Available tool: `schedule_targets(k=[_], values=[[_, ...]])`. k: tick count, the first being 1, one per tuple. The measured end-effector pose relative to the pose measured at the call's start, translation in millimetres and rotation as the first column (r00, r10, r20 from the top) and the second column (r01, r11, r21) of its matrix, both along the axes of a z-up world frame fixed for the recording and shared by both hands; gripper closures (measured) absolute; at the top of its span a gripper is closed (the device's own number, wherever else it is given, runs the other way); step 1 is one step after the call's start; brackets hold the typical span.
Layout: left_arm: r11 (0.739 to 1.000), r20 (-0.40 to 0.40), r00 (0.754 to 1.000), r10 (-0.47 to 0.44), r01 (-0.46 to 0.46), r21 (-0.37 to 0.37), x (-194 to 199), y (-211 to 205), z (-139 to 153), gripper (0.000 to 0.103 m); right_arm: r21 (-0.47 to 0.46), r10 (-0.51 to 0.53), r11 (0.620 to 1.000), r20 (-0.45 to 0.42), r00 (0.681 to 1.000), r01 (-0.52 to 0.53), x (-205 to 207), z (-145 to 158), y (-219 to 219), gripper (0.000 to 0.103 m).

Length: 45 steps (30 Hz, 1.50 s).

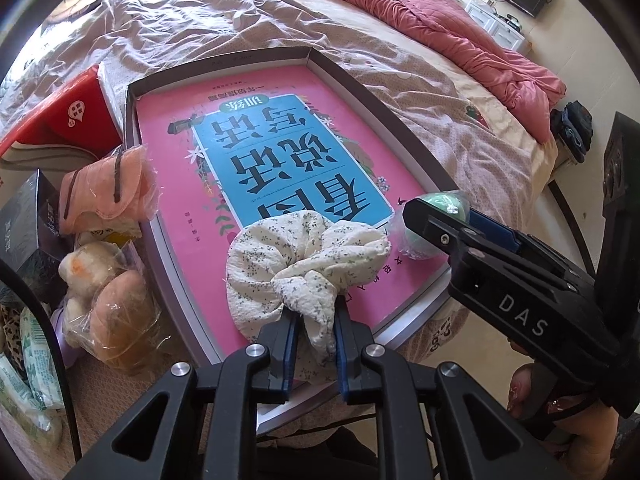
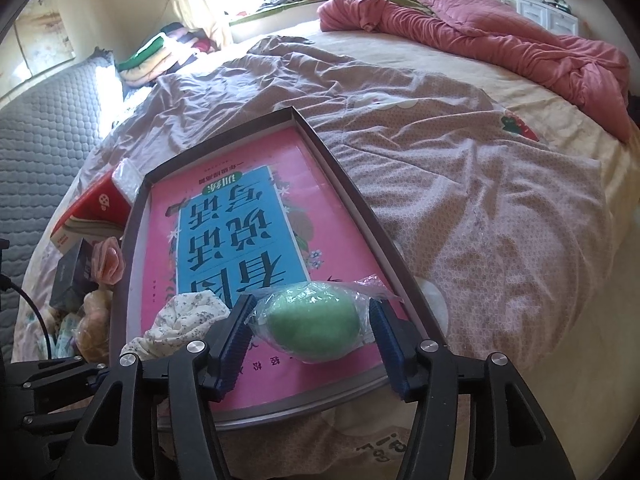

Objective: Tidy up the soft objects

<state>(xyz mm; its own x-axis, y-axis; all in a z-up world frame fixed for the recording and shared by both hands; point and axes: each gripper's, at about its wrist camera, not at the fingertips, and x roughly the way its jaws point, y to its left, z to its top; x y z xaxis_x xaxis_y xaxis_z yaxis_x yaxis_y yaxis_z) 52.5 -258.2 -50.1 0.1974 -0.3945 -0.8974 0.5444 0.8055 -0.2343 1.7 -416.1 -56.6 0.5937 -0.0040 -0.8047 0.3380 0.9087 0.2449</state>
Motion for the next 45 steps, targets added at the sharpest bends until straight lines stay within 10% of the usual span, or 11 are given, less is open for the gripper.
schedule_targets(k=[15, 45], values=[[0.998, -0.010, 1.000, 0.019, -0.019, -0.053, -3, 8, 3, 0.045, 0.000, -0.068, 0.998, 0.059, 0.996, 0.068, -7, 16, -11, 0.032], [0.964, 0.130, 0.957, 0.259, -0.249, -0.091, -12, 119, 61, 0.031, -0.101, 0.033, 0.995, 0.128, 0.991, -0.020, -4, 60, 35, 0.030]])
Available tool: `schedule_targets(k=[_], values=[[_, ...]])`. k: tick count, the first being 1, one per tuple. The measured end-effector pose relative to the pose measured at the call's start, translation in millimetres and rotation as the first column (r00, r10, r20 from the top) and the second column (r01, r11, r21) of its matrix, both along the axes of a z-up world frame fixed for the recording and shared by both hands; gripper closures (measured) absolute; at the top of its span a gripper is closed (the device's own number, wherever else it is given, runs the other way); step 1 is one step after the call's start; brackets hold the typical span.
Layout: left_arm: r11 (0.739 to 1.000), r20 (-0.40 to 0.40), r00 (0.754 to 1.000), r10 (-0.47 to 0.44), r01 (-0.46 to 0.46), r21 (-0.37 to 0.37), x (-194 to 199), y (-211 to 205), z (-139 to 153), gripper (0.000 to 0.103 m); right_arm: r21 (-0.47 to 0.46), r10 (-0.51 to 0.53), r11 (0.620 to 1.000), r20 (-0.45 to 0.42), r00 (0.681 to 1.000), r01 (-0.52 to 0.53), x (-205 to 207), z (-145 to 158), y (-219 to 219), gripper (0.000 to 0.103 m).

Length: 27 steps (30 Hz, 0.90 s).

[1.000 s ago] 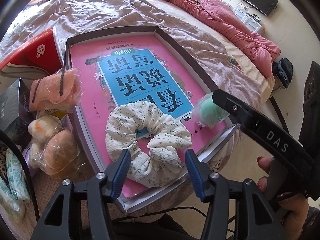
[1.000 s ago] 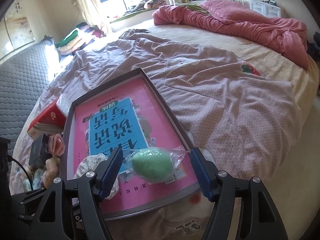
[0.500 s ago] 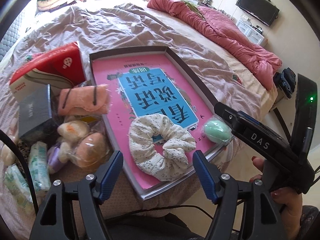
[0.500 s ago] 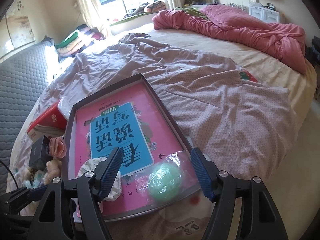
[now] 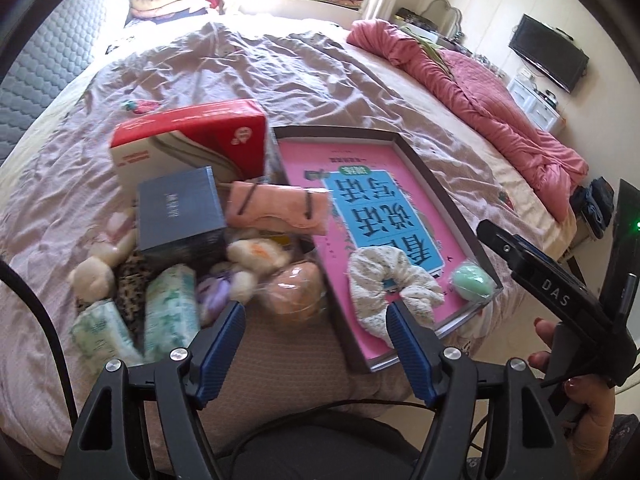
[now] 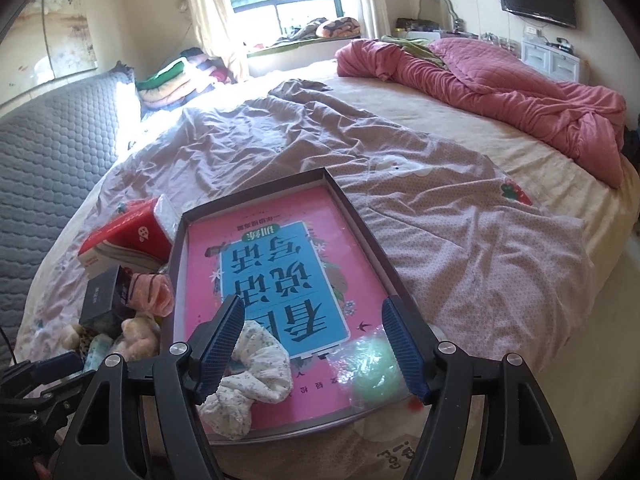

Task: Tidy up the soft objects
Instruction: 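Withdraw both open grippers from the tray back toward the pile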

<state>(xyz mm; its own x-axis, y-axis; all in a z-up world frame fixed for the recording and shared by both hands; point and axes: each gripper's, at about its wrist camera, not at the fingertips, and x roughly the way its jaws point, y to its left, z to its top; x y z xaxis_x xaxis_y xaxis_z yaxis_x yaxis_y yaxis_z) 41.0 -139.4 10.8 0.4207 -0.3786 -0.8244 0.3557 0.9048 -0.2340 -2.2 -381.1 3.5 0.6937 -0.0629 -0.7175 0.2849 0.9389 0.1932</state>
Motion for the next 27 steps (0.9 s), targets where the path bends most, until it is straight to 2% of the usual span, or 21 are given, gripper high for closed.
schedule_targets(k=[13, 27], values=[[0.988, 0.006, 0.988, 0.154, -0.154, -0.002, -2, 74, 7, 0.031, -0.032, 0.105, 0.994, 0.028, 0.994, -0.104, 4, 19, 41, 0.030], [0.964, -0.001, 0.964, 0.266, -0.266, -0.016, -5, 133, 7, 0.031, -0.119, 0.255, 0.961, 0.048, 0.966, -0.248, 4, 34, 91, 0.030]])
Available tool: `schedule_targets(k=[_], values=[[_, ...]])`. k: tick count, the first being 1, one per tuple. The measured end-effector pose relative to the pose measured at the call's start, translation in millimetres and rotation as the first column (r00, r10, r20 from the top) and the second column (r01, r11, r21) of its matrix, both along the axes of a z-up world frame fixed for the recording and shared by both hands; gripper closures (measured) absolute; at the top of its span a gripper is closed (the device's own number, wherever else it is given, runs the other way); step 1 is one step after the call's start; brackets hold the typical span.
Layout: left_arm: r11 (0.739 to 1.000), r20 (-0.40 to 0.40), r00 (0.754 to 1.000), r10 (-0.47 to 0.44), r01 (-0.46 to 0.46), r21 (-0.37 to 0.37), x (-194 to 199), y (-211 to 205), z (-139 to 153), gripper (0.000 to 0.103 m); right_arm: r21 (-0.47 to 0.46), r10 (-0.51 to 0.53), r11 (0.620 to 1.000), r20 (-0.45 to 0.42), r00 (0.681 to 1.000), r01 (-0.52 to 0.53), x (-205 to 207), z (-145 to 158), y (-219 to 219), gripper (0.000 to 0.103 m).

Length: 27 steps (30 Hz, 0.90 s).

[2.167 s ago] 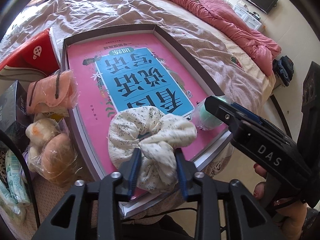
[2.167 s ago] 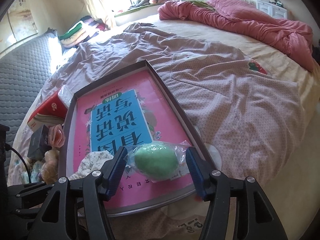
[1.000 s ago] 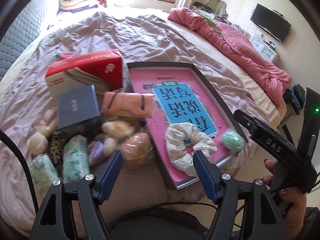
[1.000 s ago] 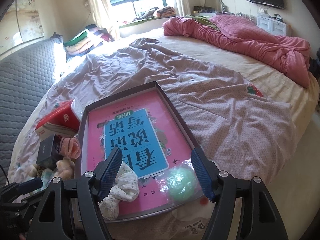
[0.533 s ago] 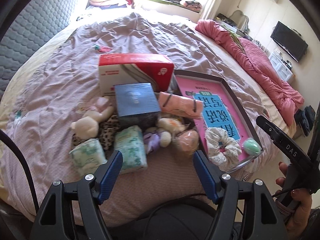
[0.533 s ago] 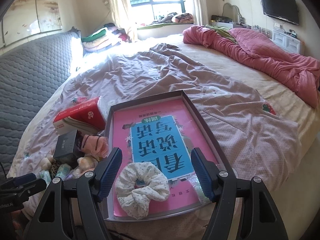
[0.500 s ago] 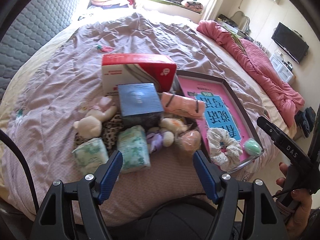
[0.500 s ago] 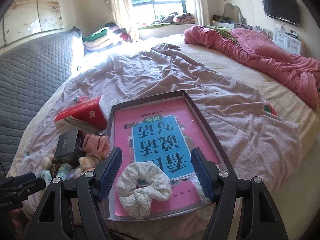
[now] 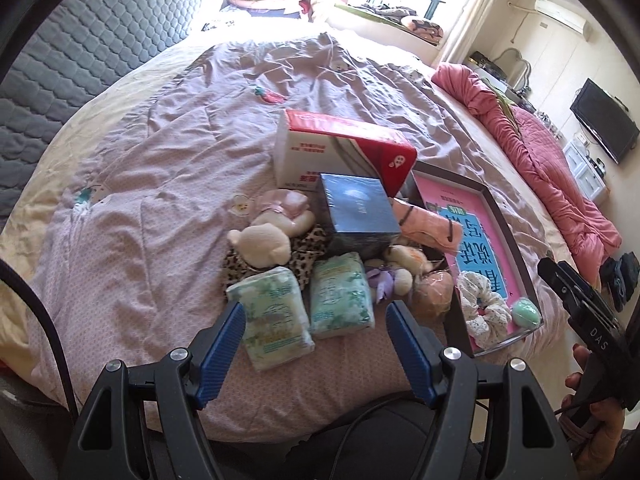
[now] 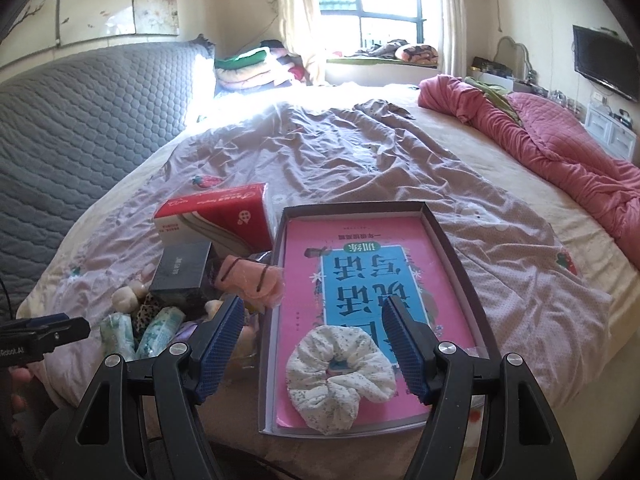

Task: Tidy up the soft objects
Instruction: 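Withdraw both open grippers from the tray back toward the pile, then grasp the green-white 'Flower' tissue pack with left gripper while right reaches the peach bag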

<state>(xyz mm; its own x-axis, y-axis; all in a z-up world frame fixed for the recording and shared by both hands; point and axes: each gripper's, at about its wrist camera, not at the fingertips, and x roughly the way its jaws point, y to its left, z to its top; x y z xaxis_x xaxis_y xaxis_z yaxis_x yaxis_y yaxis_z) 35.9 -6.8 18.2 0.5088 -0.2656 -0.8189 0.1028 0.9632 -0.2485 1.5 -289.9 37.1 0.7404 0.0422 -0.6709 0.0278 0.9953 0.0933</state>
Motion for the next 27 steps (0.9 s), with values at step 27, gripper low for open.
schedule_targets(k=[27], values=[[0.993, -0.101, 0.989, 0.105, -0.109, -0.041, -4, 39, -37, 0.031, -0.140, 0.254, 0.954, -0.105, 0.961, -0.267, 6, -22, 77, 0.030]])
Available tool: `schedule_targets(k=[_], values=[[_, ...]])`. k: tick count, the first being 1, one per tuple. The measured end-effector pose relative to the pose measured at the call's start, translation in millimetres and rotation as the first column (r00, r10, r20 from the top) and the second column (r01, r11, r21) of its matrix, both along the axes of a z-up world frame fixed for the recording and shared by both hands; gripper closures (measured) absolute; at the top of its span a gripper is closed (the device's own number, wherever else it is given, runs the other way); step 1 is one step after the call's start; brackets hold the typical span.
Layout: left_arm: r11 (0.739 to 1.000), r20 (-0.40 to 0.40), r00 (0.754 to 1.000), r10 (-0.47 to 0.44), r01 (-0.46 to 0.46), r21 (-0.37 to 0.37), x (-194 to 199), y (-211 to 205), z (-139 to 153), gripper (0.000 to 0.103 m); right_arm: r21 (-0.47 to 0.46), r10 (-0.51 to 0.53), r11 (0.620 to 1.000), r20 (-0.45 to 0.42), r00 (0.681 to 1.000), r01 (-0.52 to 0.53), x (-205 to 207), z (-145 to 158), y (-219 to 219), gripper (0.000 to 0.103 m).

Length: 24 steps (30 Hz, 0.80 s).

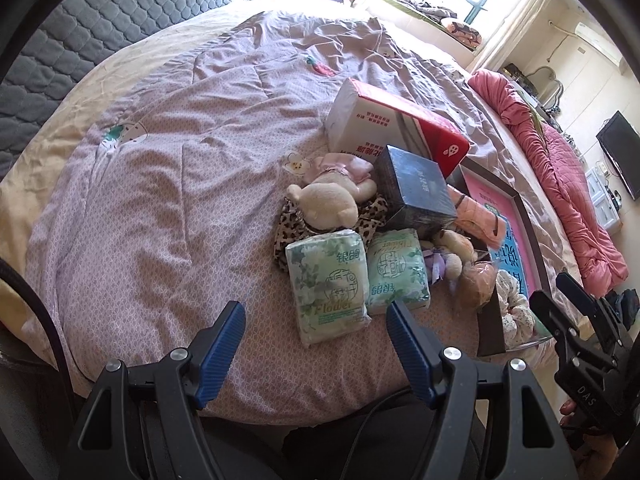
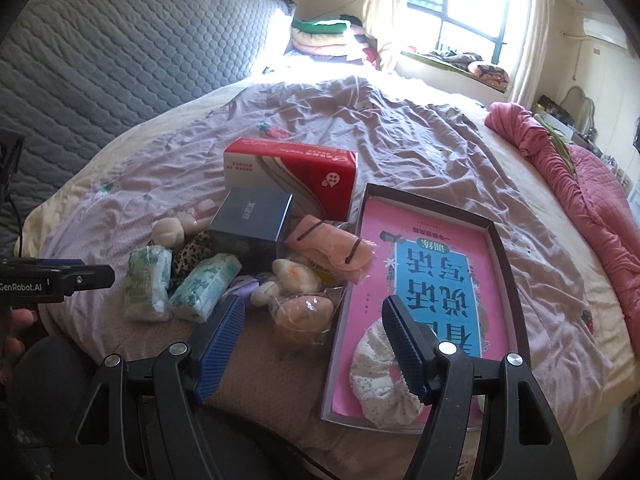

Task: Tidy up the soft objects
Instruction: 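Grasp the green-white 'Flower' tissue pack with left gripper while right reaches the peach bag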

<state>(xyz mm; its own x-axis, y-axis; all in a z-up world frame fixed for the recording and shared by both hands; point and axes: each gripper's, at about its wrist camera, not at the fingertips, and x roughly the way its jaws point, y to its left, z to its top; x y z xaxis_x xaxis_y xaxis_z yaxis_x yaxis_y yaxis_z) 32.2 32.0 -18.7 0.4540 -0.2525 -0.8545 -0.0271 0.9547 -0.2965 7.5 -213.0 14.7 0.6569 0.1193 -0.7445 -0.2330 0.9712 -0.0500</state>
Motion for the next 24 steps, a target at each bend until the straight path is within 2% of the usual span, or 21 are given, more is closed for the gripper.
schedule_targets(k=[12, 24], values=[[1.000, -0.040, 0.999, 0.011, -0.011, -0.009, 9, -6, -21, 0.031, -0.025, 0.023, 0.999, -0.046, 0.999, -0.024, 11, -21, -3, 0.030], [1.000, -0.050, 0.999, 0.017, -0.018, -0.015, 20, -14, -34, 0.031, -0.137, 0.084, 0.986, -0.083, 0.993, -0.095, 27, -49, 15, 0.030]])
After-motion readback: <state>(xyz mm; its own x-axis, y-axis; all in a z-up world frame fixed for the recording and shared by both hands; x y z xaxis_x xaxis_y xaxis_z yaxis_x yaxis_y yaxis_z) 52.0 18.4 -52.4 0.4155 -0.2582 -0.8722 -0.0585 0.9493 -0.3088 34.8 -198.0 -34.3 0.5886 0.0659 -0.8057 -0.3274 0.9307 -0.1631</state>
